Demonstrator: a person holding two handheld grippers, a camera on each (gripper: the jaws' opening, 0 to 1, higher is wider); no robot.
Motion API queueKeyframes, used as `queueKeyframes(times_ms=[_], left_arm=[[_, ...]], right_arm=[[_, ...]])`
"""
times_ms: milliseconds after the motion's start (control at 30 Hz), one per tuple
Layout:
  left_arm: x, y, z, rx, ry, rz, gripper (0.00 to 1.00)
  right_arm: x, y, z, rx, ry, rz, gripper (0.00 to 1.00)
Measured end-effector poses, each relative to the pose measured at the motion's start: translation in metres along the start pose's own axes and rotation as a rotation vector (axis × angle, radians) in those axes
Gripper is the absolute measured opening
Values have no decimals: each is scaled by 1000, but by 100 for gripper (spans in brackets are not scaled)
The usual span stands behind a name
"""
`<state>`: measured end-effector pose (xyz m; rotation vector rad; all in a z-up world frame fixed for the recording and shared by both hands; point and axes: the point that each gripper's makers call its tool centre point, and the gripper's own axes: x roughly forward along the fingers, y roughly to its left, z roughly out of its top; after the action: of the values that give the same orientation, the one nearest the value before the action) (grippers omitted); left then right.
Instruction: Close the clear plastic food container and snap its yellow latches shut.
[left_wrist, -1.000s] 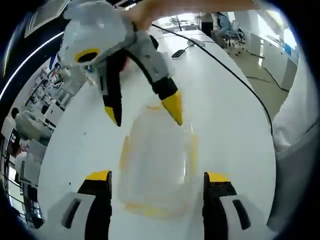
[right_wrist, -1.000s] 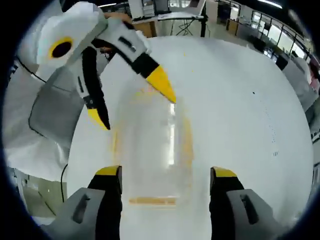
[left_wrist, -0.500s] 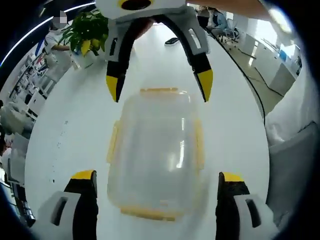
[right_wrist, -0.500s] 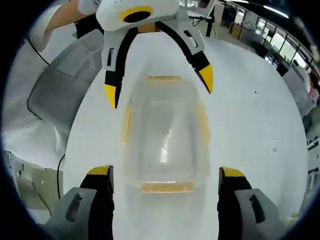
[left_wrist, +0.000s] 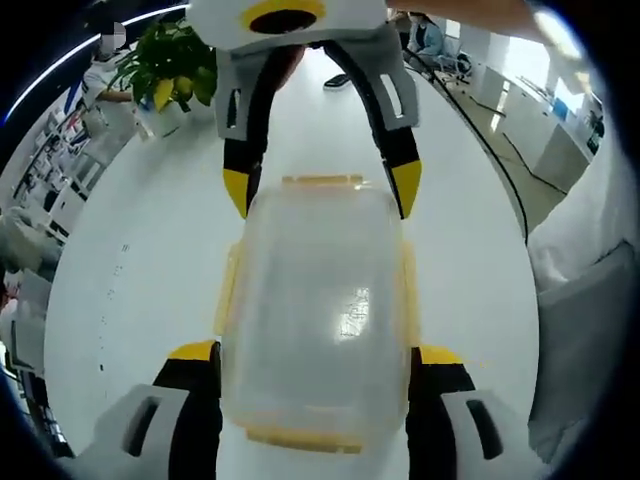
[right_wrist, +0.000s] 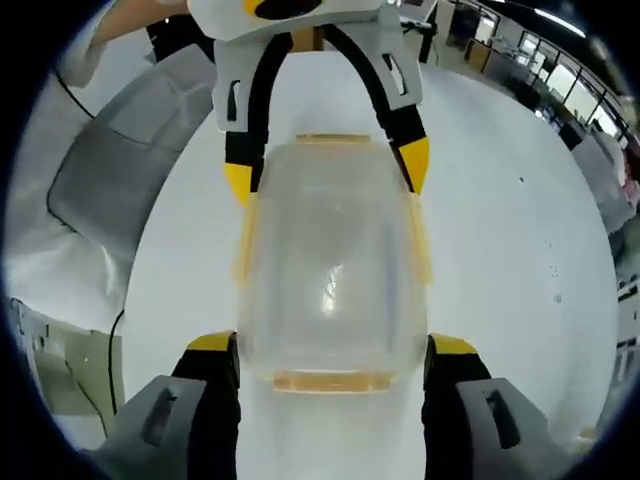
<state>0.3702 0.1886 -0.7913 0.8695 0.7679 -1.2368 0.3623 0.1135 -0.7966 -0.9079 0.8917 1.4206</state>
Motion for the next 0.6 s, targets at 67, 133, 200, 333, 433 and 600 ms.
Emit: queueKeyframes(times_ms=[67,133,200,333,433,600], left_arm=[[-1,-1,-1,5,-4,-2,72],[-2,-2,-3,10,-13,-5,72],[-3,-3,-4,12,-17,-6,72],[-7,-7,-13,32,2,-13,72],[-11,-10,-21,47,11,-19,72],[-20,-16,-37,61,8,-28,72]], right_arm=[[1,1,1,6,1,-2,71],[2,3,4,15,-6,-3,71],[3,4,6,18,-7,-4,71],[8,10,17,25,11,-6,71],[13,15,26,40,14,-8,71],[20,23,40,55,21,-8,71]])
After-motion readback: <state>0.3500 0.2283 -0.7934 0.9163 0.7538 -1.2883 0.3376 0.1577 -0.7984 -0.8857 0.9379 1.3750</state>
